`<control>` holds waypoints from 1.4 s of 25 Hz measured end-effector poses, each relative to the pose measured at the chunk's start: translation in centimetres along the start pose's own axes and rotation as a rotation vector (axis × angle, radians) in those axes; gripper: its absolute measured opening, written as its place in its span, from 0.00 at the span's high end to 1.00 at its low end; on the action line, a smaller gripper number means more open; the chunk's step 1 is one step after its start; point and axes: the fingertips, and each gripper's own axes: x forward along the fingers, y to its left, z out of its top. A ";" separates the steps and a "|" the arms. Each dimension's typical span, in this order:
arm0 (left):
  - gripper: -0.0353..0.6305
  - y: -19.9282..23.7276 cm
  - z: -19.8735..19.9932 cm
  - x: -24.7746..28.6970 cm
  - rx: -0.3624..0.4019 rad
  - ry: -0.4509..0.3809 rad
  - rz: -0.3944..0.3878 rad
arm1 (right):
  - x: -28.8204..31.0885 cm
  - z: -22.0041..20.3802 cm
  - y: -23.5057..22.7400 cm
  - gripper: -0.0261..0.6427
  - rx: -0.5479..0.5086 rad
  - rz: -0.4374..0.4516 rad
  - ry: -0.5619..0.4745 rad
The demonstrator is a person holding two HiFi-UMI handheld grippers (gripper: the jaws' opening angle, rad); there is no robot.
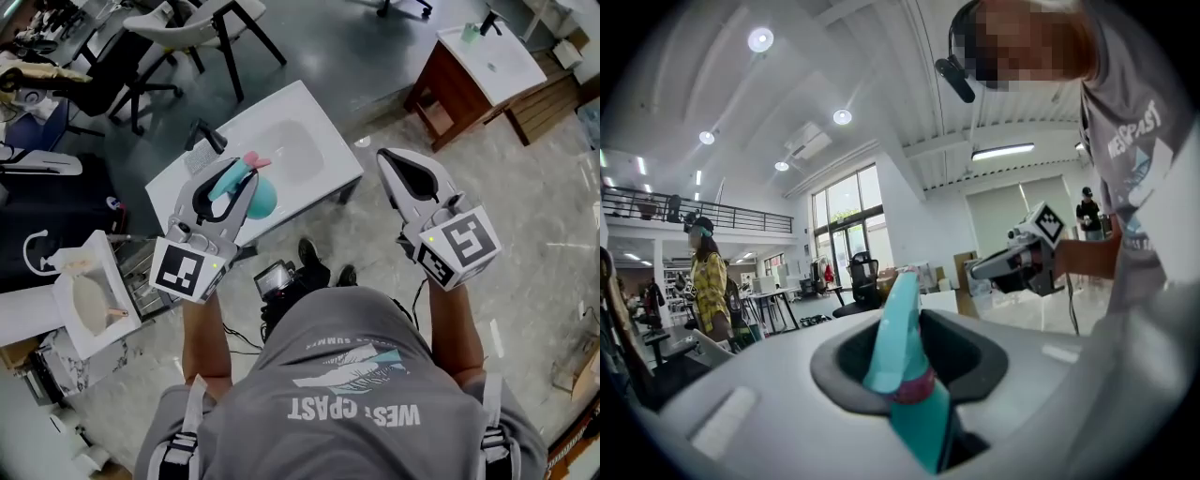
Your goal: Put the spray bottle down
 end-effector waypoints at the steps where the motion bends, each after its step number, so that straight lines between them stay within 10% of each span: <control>1: 0.80 0.6 -0.1 0.6 -0.002 -0.005 -0.009 | 0.4 0.2 -0.2 0.96 -0.005 -0.007 0.004; 20: 0.81 11.0 -2.8 6.6 -0.040 -0.074 -0.125 | 9.3 2.2 -2.6 0.96 -0.022 -0.161 0.039; 35: 0.81 16.0 -8.0 12.3 -0.119 0.053 -0.014 | 18.6 -0.3 -8.4 0.96 -0.002 -0.021 0.124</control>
